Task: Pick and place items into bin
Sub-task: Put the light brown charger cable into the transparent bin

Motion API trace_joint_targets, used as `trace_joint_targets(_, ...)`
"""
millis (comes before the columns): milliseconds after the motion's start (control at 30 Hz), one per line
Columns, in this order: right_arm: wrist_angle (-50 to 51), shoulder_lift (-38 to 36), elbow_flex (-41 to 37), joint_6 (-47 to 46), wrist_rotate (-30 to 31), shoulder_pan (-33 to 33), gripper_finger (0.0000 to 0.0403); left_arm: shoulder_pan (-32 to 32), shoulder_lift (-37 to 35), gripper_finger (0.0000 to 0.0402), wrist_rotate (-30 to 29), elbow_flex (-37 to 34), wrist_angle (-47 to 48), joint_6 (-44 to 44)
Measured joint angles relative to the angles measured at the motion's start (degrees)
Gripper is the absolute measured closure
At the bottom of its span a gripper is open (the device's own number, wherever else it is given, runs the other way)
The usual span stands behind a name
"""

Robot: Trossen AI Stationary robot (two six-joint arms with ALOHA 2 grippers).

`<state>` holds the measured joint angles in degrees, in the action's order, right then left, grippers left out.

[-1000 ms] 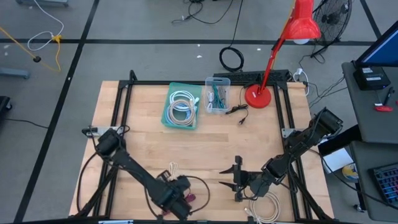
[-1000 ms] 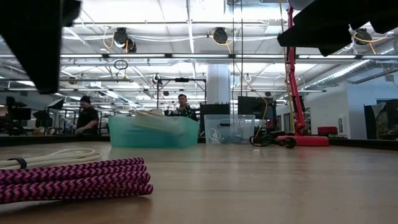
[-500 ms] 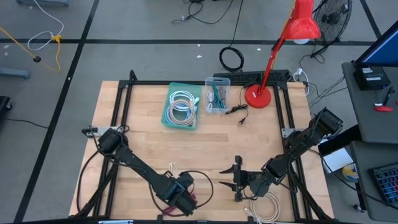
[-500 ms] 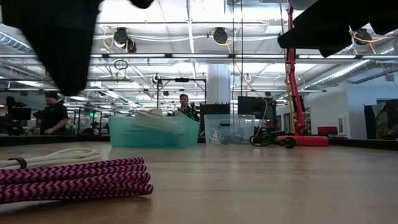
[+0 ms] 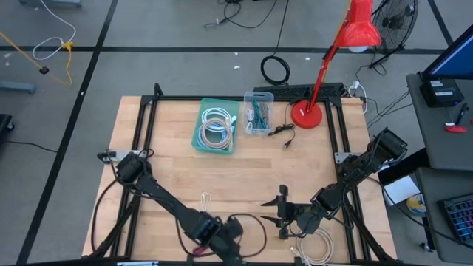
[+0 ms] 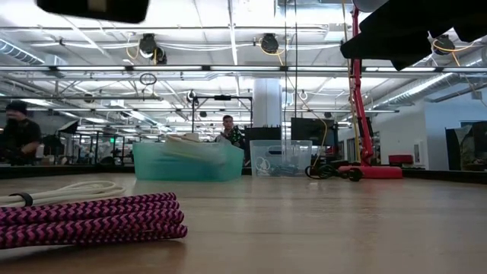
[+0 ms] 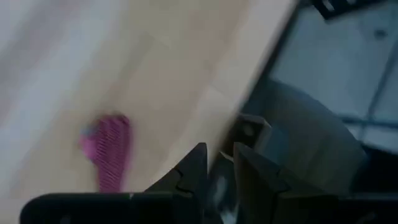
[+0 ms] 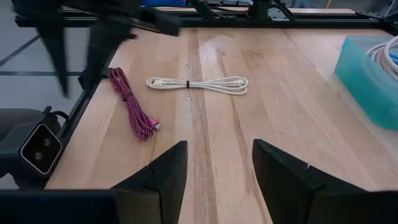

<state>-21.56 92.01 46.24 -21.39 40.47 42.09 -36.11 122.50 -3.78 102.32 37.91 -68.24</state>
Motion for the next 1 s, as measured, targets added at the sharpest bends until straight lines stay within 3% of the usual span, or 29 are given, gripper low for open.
trace_joint_targets(133, 0.02, 0.00, 0.00, 0.07, 0.00, 0.00, 0.0232, 0.93, 0.02, 0.0324, 4.19, 0.00, -6.27, 2.94)
trace_joint_targets(233, 0.34, 0.00, 0.00, 0.11, 0.00, 0.00, 0.0232, 1.88, 0.02, 0.0365, 4.85, 0.04, -6.87, 4.85)
trace_joint_targets(300, 0.39, 0.00, 0.00, 0.13, 0.00, 0.00, 0.0232, 1.73, 0.02, 0.0391, 4.85, 0.02, -4.64, 5.43)
trace_joint_targets(400, 0.42, 0.00, 0.00, 0.15, 0.00, 0.00, 0.0232, 0.98, -0.33, 0.0399, 5.85, 0.02, 0.43, 5.38)
trace_joint_targets(500, 0.48, 0.00, 0.00, 0.07, -0.02, 0.00, 0.0232, 0.43, -2.22, 0.0400, 6.44, 0.00, 11.77, 4.37)
trace_joint_targets(667, 0.66, 0.02, 0.00, 0.03, -0.02, 0.00, 0.0232, -3.42, -8.14, 0.0400, 3.64, 0.02, 44.12, -10.12)
trace_joint_targets(733, 0.82, 0.02, 0.00, 0.02, -0.02, 0.00, 0.0232, -6.34, -10.96, 0.0400, 2.95, -0.06, 52.43, -18.35)
trace_joint_targets(933, 0.77, 0.02, 0.00, 0.02, -0.02, 0.02, 0.0232, -19.22, -22.79, 0.0401, -11.57, -7.72, 48.51, -46.98)
trace_joint_targets(1000, 0.79, 0.02, 0.00, 0.02, -0.02, 0.02, 0.0232, -24.10, -24.23, 0.0401, -13.38, -11.41, 48.73, -54.89)
